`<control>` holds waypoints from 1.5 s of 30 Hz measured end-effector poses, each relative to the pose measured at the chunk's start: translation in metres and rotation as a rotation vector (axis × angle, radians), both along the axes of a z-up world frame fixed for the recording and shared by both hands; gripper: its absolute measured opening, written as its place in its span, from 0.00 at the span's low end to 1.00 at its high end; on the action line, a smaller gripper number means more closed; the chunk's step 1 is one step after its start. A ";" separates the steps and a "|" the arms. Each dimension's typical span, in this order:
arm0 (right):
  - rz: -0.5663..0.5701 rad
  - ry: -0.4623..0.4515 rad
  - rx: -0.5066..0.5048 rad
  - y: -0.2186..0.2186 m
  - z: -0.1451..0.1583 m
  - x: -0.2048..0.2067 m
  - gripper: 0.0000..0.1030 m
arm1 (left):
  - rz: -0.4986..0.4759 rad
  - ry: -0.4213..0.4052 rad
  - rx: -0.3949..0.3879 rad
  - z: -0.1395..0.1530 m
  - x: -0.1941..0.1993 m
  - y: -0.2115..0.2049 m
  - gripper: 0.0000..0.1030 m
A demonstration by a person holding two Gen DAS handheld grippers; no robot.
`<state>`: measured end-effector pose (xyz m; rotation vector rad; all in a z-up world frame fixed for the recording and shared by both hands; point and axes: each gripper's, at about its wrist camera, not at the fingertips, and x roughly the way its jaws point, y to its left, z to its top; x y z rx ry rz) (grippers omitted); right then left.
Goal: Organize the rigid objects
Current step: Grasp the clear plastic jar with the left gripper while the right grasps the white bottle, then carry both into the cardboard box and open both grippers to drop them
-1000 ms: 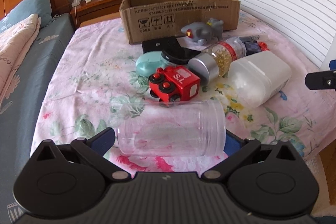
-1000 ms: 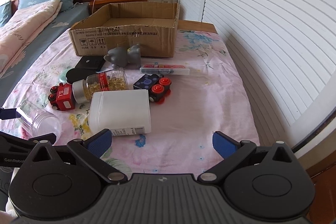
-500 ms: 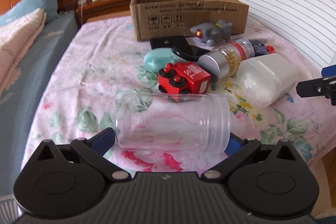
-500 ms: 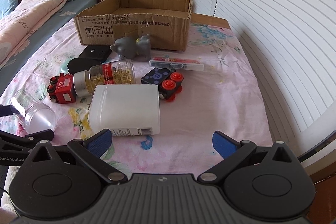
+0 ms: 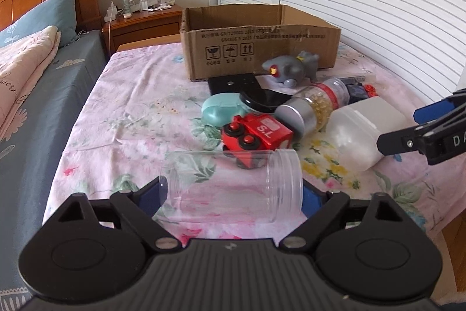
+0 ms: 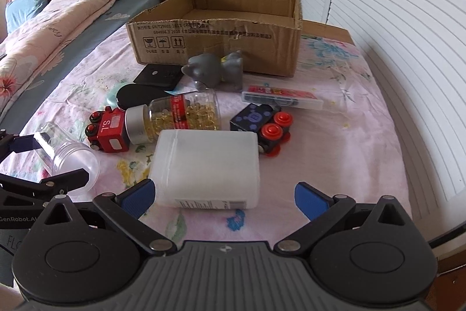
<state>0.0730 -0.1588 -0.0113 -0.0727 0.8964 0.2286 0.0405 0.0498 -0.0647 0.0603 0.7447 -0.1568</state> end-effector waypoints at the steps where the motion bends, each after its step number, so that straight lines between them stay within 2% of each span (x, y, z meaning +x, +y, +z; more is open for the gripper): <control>1: 0.009 0.005 0.016 0.001 0.000 0.003 1.00 | 0.006 0.001 0.002 0.000 0.002 0.003 0.88; 10: 0.013 0.058 -0.005 0.024 -0.009 0.027 1.00 | 0.017 0.014 -0.008 0.000 0.011 0.015 0.88; 16: -0.002 0.074 -0.054 0.035 -0.015 0.039 1.00 | -0.005 0.030 -0.012 0.002 0.016 0.018 0.88; 21: -0.009 0.095 -0.099 0.036 -0.016 0.042 0.86 | -0.030 0.044 -0.010 0.005 0.018 0.020 0.88; 28: 0.005 0.104 -0.109 0.034 -0.014 0.042 0.84 | -0.083 0.036 0.014 0.015 0.020 0.018 0.87; 38: 0.038 0.072 -0.106 0.023 0.010 0.034 0.84 | -0.130 0.036 0.034 0.034 0.026 0.016 0.87; 45: 0.071 0.039 -0.077 0.017 0.037 0.042 0.84 | -0.163 0.035 0.020 0.063 0.060 0.013 0.87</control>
